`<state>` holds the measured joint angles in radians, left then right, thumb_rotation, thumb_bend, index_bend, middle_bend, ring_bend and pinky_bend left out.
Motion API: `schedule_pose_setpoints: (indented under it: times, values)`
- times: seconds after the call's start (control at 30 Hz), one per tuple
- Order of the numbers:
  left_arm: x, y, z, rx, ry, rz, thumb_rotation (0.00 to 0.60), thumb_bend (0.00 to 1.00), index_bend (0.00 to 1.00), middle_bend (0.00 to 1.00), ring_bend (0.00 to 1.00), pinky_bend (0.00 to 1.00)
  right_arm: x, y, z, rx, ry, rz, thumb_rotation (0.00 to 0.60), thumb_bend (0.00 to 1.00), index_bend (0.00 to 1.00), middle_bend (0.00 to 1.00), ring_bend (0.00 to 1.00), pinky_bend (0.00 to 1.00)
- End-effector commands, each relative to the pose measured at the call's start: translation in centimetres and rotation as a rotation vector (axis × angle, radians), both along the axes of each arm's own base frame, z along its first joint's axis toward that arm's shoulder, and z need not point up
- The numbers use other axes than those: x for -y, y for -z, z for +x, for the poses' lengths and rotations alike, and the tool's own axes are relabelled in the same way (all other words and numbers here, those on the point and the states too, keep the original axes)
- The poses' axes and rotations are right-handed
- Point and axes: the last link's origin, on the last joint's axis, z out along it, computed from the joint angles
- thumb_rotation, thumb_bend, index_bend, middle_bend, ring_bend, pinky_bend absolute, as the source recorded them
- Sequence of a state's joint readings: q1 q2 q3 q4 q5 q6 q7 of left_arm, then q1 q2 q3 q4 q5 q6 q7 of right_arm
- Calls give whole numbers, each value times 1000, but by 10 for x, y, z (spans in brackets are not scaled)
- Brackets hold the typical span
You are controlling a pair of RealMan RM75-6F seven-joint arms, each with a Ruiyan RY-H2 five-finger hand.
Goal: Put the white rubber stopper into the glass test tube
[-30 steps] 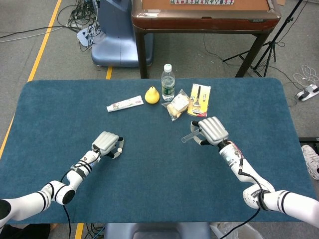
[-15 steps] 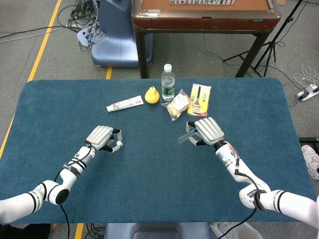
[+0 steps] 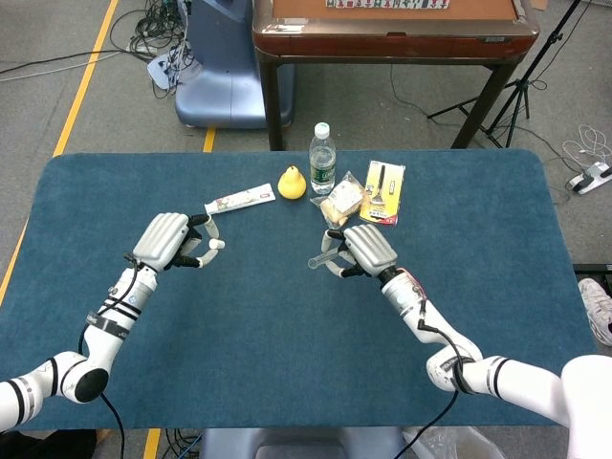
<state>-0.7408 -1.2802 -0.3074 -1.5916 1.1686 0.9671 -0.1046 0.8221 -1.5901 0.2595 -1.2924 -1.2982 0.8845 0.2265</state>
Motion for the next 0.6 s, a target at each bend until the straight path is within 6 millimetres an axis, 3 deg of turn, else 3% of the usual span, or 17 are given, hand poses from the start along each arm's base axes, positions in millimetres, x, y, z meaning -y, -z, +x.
schedule_pose_setpoints:
  times: [0.03, 0.6]
  values:
    - [2, -11, 11, 44, 7, 28, 600, 278, 545, 1000, 1000, 1000, 5, 9, 12, 62, 11, 18, 600, 458, 908, 1000, 1000, 1000]
    - [9, 4, 47, 97, 104, 17, 600, 277, 550, 1000, 1000, 1000, 24, 44, 53, 189, 58, 50, 600, 475, 908, 1000, 1000, 1000]
